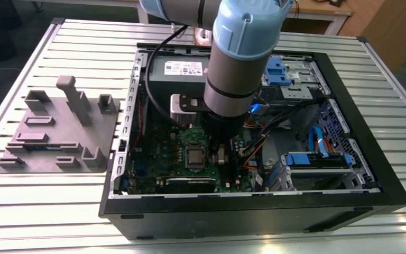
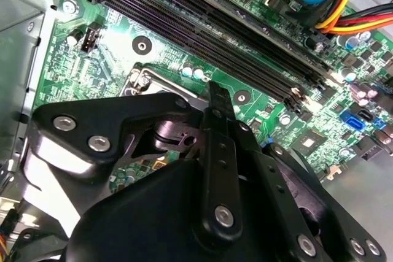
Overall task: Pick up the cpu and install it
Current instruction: 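Install the first cpu locking lever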
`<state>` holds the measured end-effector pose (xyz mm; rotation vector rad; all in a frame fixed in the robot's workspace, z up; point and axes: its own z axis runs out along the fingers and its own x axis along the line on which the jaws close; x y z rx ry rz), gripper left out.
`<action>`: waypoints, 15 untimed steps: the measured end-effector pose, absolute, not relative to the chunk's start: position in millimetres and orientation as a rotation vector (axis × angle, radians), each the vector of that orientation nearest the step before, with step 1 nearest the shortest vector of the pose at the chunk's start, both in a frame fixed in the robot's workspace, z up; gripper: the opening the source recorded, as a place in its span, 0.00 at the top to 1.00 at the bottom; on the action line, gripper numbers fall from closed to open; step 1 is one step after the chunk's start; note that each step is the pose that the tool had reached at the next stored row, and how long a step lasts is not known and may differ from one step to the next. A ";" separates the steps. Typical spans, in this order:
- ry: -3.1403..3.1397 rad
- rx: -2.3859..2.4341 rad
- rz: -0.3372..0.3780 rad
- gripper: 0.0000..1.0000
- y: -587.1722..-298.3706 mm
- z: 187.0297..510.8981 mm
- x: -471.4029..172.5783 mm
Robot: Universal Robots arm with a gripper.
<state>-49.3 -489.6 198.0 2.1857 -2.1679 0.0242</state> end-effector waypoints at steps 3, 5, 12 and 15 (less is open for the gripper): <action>-2.168 2.188 0.023 0.90 -489.6 196.8 -49.7; -2.168 2.188 0.024 0.90 -489.7 195.9 -49.7; -2.168 2.188 0.024 0.90 -489.6 193.3 -49.7; -2.168 2.188 0.024 0.90 -489.7 192.6 -49.8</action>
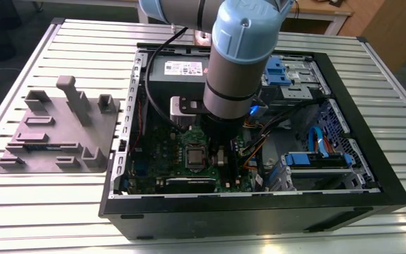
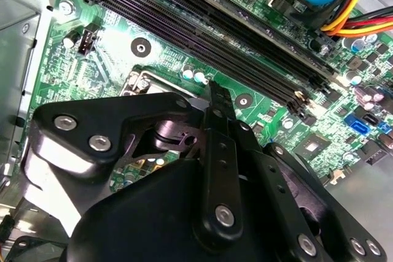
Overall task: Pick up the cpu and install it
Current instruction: 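Install the first cpu locking lever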
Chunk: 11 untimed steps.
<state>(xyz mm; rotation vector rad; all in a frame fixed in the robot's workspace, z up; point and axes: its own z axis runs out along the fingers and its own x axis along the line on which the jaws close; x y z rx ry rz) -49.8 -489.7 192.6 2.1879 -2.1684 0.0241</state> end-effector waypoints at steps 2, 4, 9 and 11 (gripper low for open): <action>-2.169 2.188 0.024 0.90 -489.7 192.3 -49.7; -2.169 2.188 0.023 0.90 -489.6 191.9 -49.8; -2.169 2.189 0.022 0.90 -489.7 190.8 -49.8; -2.170 2.190 0.021 0.90 -489.7 190.3 -49.8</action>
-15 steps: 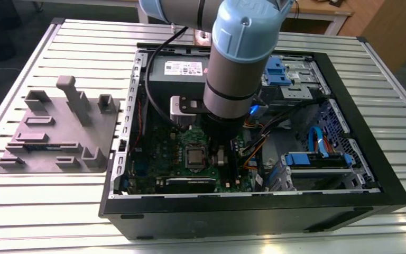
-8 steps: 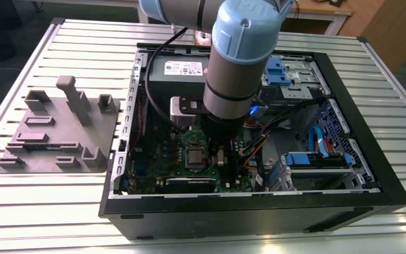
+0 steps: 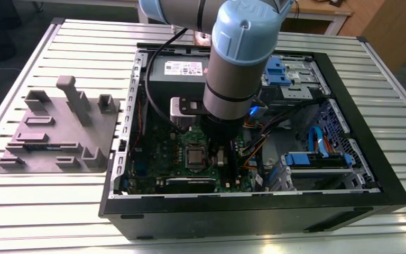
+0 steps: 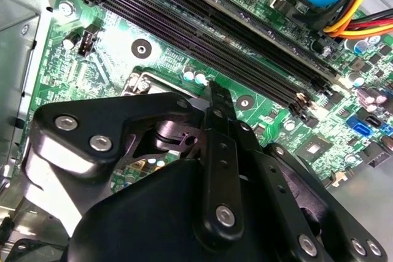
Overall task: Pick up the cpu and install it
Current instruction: 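Install the first cpu locking lever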
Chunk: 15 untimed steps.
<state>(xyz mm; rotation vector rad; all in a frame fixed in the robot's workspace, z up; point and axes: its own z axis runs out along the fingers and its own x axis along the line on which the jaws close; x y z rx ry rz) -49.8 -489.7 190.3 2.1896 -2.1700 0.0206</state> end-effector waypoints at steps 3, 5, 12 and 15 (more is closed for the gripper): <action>-2.171 2.191 0.017 0.90 -489.7 189.6 -49.7; -2.172 2.192 0.016 0.90 -489.6 189.3 -49.6; -2.173 2.193 0.014 0.90 -489.7 188.7 -48.6; -2.174 2.193 0.013 0.90 -489.6 188.5 -47.6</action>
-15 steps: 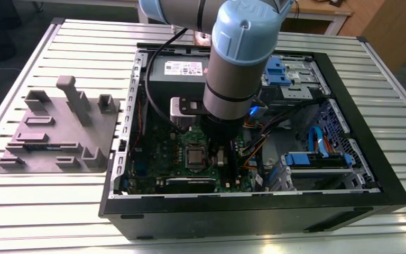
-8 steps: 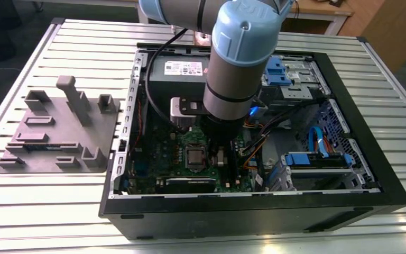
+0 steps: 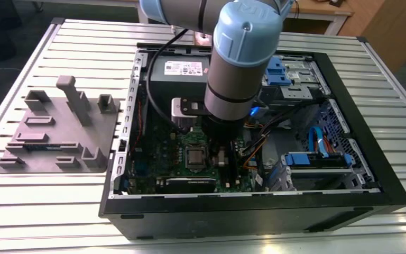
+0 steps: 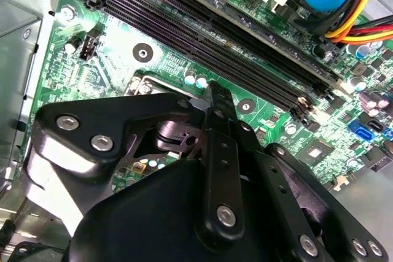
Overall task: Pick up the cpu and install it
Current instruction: 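Install the first cpu locking lever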
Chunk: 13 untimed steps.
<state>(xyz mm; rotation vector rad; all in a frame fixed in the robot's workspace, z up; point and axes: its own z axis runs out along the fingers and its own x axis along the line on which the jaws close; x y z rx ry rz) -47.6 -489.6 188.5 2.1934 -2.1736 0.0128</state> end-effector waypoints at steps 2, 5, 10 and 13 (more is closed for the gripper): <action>-2.174 2.194 0.012 0.90 -489.6 188.3 -46.9; -2.175 2.195 0.009 0.90 -489.6 187.9 -46.1; -2.176 2.196 0.007 0.90 -489.7 188.6 -46.0; -2.178 2.199 0.003 0.90 -489.5 190.9 -46.8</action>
